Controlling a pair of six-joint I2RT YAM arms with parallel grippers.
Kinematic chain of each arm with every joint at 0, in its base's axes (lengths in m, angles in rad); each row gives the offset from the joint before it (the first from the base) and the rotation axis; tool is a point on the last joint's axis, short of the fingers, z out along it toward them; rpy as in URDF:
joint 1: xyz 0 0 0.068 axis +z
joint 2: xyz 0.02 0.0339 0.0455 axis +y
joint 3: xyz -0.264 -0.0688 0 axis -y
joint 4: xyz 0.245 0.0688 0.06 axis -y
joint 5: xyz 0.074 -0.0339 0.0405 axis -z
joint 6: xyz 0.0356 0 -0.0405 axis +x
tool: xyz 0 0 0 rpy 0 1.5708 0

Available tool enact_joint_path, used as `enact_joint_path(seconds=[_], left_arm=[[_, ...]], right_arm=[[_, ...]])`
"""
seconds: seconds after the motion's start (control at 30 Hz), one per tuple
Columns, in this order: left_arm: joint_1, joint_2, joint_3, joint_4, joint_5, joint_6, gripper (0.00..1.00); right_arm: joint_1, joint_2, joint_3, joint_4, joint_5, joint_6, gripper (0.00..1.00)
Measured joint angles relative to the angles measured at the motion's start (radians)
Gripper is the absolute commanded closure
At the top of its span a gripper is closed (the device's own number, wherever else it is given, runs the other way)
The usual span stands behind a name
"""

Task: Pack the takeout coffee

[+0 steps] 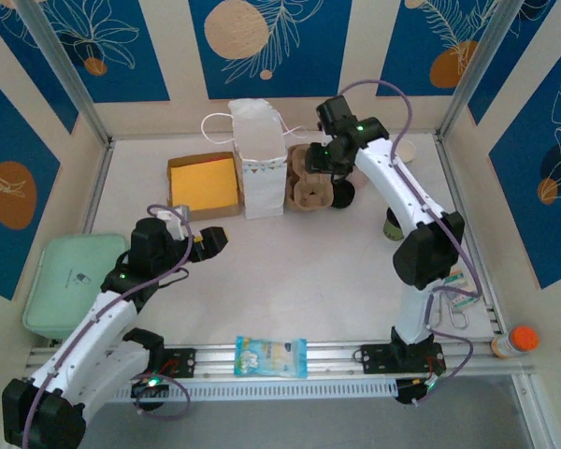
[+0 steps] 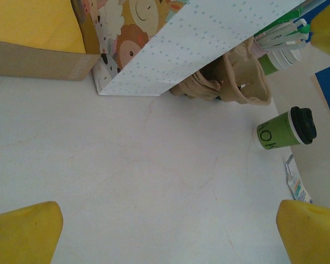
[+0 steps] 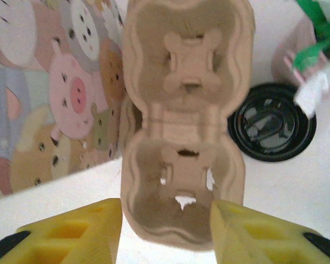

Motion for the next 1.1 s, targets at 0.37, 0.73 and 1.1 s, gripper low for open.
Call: enact_joint_path(seconds=[0.37,0.73,1.1], left_arm=[[0.009,-0.026,0.001,-0.035,-0.005,0.008,0.01],[0.016,-0.028,0.001,-0.046,-0.005,0.008,0.01],[0.023,-0.03,0.001,-0.048,-0.004,0.008,0.01]], right_arm=[[0.031,0.214,0.13,-0.08,0.113,0.004,0.46],[0.031,0.267,0.203,-0.095,0.124,0.004,0.48],[0.031,0.317,0.215,-0.098,0.13,0.004,0.52]])
